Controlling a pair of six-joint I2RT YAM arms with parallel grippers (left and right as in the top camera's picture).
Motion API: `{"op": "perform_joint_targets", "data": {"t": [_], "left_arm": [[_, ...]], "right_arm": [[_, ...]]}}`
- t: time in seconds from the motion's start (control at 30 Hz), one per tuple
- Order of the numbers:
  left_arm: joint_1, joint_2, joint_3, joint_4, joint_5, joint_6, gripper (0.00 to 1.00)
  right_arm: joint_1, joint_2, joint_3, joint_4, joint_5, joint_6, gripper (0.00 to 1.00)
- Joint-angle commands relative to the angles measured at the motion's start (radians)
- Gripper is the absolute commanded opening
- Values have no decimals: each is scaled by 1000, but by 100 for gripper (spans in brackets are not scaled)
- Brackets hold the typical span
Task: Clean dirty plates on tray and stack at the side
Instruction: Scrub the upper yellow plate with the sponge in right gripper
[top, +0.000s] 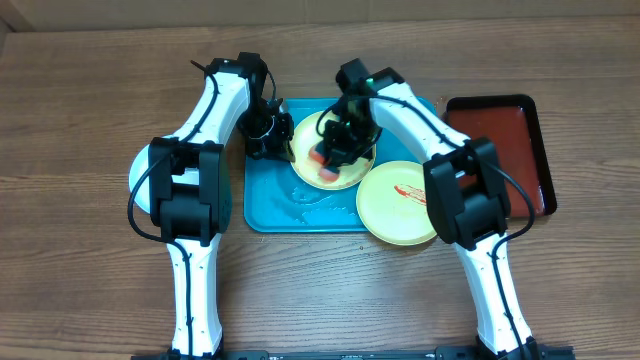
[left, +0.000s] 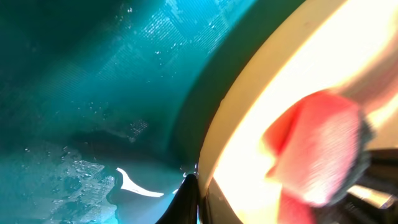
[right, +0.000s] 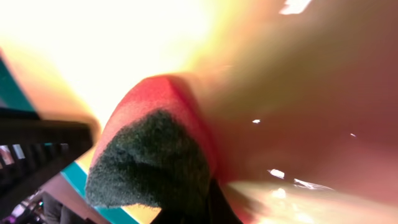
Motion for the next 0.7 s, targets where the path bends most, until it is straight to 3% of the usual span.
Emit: {"op": "perform_joint_targets", "data": {"t": [0.0,0.67], "left_arm": [[6,-11,6,1,-14,11,4],[6,-11,6,6,-52,11,4]], "right_arm": [[-18,30,-24,-23,222,-14,4],[6,31,67,14,406,39,4]]}}
